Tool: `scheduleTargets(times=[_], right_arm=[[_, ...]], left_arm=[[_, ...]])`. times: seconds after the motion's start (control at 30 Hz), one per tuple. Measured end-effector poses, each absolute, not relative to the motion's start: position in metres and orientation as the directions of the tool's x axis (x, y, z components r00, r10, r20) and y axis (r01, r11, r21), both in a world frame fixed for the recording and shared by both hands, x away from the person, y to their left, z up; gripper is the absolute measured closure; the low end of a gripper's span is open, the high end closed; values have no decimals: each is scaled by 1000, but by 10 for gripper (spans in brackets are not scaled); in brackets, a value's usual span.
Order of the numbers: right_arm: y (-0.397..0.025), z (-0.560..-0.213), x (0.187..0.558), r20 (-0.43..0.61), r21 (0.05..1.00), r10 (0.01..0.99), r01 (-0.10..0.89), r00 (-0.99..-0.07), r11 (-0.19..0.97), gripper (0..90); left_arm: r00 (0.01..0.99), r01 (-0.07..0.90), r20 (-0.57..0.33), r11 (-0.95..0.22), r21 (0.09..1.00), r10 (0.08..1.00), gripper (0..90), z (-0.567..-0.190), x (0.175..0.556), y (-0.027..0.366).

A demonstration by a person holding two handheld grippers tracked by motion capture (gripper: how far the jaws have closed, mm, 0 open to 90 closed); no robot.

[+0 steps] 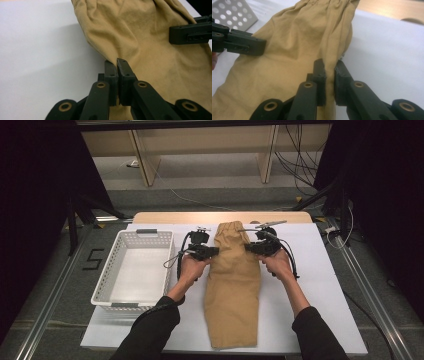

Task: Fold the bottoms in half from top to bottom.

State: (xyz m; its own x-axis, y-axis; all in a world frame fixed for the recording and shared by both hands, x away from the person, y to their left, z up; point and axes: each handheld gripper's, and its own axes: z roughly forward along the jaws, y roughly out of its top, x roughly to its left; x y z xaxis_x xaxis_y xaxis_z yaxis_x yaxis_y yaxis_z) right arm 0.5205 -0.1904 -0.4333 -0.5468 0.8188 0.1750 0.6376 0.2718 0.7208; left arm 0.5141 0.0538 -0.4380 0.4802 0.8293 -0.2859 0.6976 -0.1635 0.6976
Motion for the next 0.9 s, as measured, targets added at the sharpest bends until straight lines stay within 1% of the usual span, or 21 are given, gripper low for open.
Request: scheduleTargets(times=[0.2,0.37,0.53,0.8,0.9], right_arm=[[-195,-421,515,153,770,814,584,-560,257,824],[-195,-416,501,80,799,787,511,-611,315,823],[-194,-413,481,20,827,757,436,-653,354,822],[-193,-409,449,-11,842,714,378,-700,384,820],[-193,-409,433,-8,842,700,372,-715,390,817]], left_arm=[[524,641,-256,-178,747,812,865,-424,510,55],[580,589,-245,-192,785,776,865,-422,496,63],[625,539,-216,-214,815,750,864,-419,481,69],[670,493,-189,-239,837,717,864,-418,449,77],[692,475,-173,-262,840,701,864,-418,436,78]])
